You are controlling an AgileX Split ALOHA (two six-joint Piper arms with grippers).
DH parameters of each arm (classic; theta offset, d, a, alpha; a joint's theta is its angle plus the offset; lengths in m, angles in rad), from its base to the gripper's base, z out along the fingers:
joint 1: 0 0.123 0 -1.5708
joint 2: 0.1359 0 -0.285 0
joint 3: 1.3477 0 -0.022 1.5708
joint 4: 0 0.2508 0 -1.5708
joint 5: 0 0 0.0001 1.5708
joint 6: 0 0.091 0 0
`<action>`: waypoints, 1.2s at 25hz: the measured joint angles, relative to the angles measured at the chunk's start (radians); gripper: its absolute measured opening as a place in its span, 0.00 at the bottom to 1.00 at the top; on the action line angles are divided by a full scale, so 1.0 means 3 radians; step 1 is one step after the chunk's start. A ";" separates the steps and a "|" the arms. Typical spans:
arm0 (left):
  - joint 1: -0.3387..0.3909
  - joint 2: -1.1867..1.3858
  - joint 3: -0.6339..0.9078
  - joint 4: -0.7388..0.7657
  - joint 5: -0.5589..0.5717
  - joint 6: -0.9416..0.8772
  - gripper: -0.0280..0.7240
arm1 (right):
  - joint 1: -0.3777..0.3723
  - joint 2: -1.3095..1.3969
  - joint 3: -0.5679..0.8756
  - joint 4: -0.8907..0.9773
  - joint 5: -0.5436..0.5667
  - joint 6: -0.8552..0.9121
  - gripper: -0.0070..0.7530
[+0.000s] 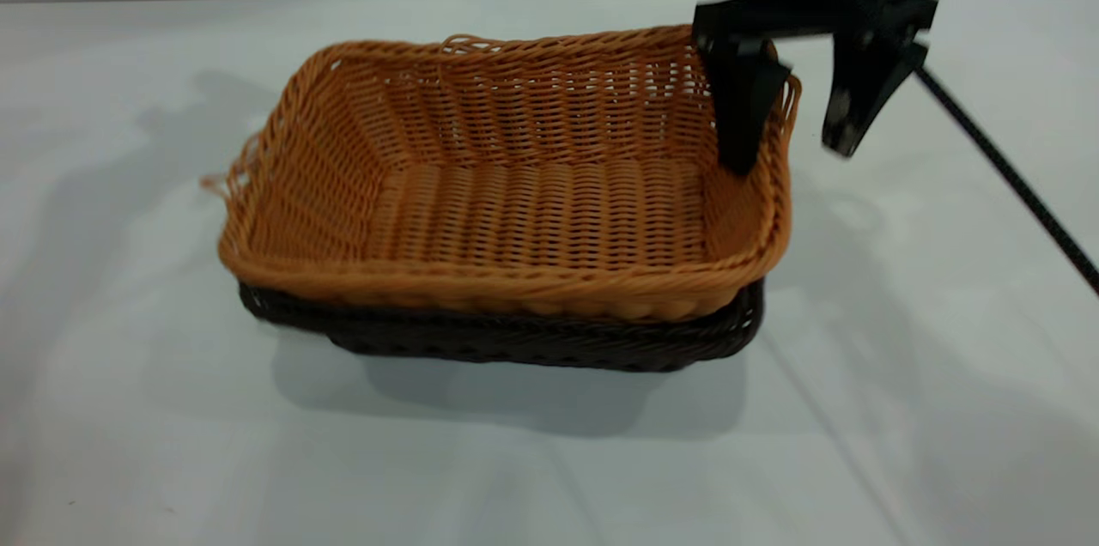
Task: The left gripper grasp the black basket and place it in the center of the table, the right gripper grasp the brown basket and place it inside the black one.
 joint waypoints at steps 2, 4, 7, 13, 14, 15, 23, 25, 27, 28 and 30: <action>0.0000 -0.0135 0.0000 0.0000 0.0000 0.0000 0.67 | 0.0000 -0.0192 0.0000 -0.0039 0.0000 0.0000 0.79; 0.0000 -0.0281 0.0000 0.0000 0.0002 -0.0003 0.67 | 0.0000 -0.0430 0.0000 -0.0043 0.0003 0.0000 0.77; 0.0000 -0.0494 0.0000 0.0000 0.0023 -0.0046 0.67 | 0.0000 -0.0677 0.0000 -0.0040 0.0039 0.0014 0.77; 0.0000 -0.0800 0.0000 0.0029 0.0225 -0.0241 0.67 | 0.0000 -0.1009 0.0003 -0.0036 0.0083 0.0048 0.76; 0.0000 -0.0868 0.0000 0.0058 0.0290 -0.0274 0.67 | 0.0000 -0.1123 0.0003 -0.0025 0.0087 0.0060 0.76; 0.0000 -0.0934 0.0000 0.0087 0.0346 -0.0339 0.67 | 0.0000 -0.1259 0.0003 -0.0008 0.0091 0.0064 0.76; 0.0000 -0.1748 0.0000 0.0702 0.0804 -0.1308 0.67 | 0.0000 -0.2605 0.0003 0.0278 0.0179 0.0064 0.76; 0.0000 -0.1951 0.0000 0.0861 0.1021 -0.1560 0.67 | 0.0000 -0.2919 0.0003 0.0325 0.0207 0.0058 0.76; 0.0000 -0.2105 0.0000 0.0993 0.1261 -0.1735 0.67 | 0.0000 -0.3207 0.0003 0.0367 0.0221 0.0056 0.76; 0.0000 -0.2172 0.0000 0.1053 0.1401 -0.1786 0.67 | 0.0000 -0.3356 0.0009 0.0388 0.0224 0.0044 0.76; 0.0003 -0.2269 0.0000 0.1133 0.1674 -0.1857 0.67 | 0.0000 -0.3654 0.0101 0.0455 0.0225 0.0032 0.76</action>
